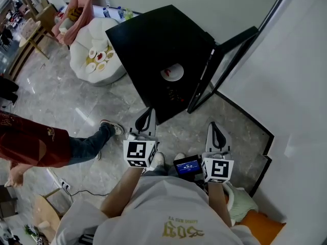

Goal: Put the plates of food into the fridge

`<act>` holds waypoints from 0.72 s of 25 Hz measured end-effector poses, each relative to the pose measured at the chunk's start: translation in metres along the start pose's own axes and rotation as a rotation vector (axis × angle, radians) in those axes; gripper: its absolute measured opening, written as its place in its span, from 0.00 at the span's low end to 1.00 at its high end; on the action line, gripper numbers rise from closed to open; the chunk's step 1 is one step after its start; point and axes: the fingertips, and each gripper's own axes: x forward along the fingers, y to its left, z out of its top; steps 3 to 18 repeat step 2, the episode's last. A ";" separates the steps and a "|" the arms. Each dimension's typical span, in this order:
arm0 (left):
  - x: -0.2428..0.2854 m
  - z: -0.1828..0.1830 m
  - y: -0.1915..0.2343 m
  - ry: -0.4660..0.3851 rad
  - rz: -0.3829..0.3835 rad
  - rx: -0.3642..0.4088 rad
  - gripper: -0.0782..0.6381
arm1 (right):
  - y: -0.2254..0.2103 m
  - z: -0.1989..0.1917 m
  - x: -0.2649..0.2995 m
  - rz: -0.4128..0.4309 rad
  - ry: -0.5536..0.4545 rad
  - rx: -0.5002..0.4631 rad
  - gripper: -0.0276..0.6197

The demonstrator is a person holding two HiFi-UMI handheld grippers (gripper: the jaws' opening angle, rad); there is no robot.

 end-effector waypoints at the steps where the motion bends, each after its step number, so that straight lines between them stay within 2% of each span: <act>1: 0.000 0.000 0.000 0.001 0.000 -0.001 0.12 | 0.000 0.000 0.000 0.000 0.002 0.002 0.06; 18: 0.001 0.000 -0.001 0.002 0.000 -0.003 0.12 | 0.001 -0.001 0.000 0.000 0.004 0.003 0.06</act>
